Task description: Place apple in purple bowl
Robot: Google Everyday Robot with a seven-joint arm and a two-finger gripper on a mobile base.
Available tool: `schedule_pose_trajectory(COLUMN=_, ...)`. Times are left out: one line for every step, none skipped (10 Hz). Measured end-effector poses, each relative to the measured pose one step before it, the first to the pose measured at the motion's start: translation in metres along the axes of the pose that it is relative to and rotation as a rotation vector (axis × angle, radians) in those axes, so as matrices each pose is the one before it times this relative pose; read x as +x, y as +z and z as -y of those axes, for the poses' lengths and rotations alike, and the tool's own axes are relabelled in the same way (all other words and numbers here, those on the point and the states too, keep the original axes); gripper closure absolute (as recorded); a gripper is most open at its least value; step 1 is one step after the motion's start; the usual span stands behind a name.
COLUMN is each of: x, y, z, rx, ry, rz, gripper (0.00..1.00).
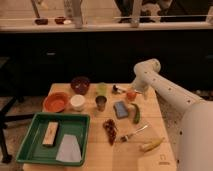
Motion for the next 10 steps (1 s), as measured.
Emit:
schedule_pose_trajectory(x=0.00104, y=0.00440, z=0.00406, rx=-0.00015, ry=-0.01254, rz=0.00199, gripper=0.20)
schedule_pose_trajectory(x=0.00172, y=0.00341, z=0.00228, rx=-0.00049, ry=-0.00773, rz=0.00161, gripper=0.20)
schedule_pose_trajectory(x=0.00124, y=0.00392, z=0.00244, rx=0.00082, ry=-0.00663, rz=0.00419, gripper=0.20)
schedule_pose_trajectory(x=0.00150, y=0.00355, z=0.00227, rx=-0.00081, ry=-0.00676, rz=0.00519, gripper=0.20)
schedule_pose_trajectory(x=0.00129, y=0.00413, z=0.00463, rx=0.00375, ry=-0.00849, rz=0.00819, gripper=0.20)
schedule_pose_trajectory(x=0.00060, y=0.00346, z=0.00315, rx=0.00092, ry=-0.00789, rz=0.00781, gripper=0.20)
schedule_pose_trajectory(x=0.00079, y=0.00312, z=0.00269, rx=0.00237, ry=-0.00654, rz=0.00608, gripper=0.20)
schedule_pose_trajectory(x=0.00139, y=0.00398, z=0.00078, rx=-0.00305, ry=-0.00393, rz=0.00246, gripper=0.20)
schedule_pose_trajectory(x=0.00102, y=0.00223, z=-0.00053, rx=-0.00328, ry=-0.00183, rz=0.00117, gripper=0.20)
schedule_pose_trajectory(x=0.00075, y=0.00258, z=-0.00112, rx=-0.00310, ry=-0.00139, rz=0.00159, gripper=0.20)
